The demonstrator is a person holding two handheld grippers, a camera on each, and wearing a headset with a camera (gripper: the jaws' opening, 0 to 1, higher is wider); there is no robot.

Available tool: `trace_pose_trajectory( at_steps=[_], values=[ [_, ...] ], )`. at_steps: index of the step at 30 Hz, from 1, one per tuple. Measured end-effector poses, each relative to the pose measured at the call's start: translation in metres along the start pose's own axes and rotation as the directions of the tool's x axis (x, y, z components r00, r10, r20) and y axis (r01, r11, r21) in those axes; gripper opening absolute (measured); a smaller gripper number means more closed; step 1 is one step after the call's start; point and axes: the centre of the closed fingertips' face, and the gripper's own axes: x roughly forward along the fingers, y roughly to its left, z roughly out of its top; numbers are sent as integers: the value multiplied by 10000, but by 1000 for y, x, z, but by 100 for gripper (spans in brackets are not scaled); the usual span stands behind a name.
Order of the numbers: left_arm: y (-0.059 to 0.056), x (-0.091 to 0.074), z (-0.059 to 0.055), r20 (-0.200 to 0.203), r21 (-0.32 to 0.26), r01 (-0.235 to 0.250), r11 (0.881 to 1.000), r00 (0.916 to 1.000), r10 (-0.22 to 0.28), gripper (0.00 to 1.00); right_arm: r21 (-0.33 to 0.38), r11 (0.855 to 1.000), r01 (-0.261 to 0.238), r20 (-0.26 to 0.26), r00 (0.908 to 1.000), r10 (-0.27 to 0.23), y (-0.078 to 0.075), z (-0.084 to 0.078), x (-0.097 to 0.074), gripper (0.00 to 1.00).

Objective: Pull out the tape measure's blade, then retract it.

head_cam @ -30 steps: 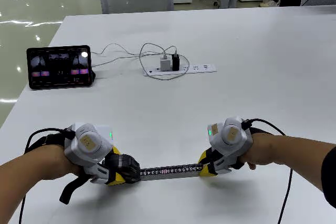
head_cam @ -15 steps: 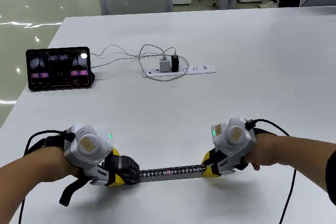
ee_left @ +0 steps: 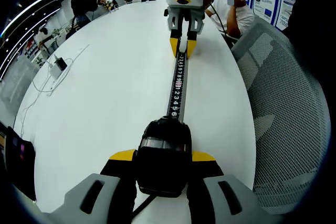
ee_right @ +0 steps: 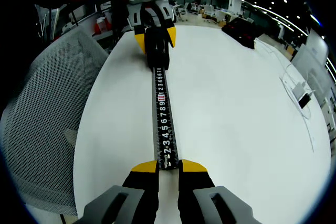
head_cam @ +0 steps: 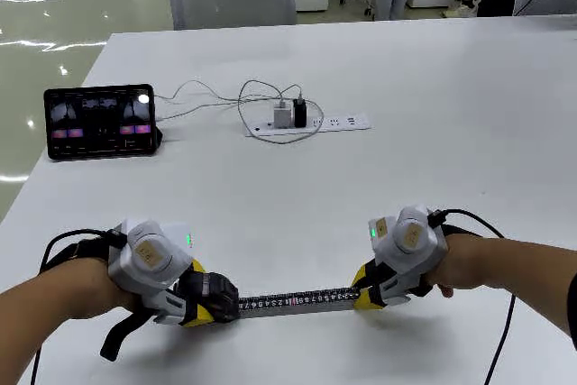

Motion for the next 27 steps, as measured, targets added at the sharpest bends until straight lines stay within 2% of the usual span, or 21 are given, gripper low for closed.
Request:
trace_pose_trajectory(
  at_steps=[27],
  values=[
    [0, -1, 0, -48, -14, 7, 10000, 10000, -7, 31, 117, 9999, 121, -133, 9998, -119, -4, -16, -11, 9]
  ],
)
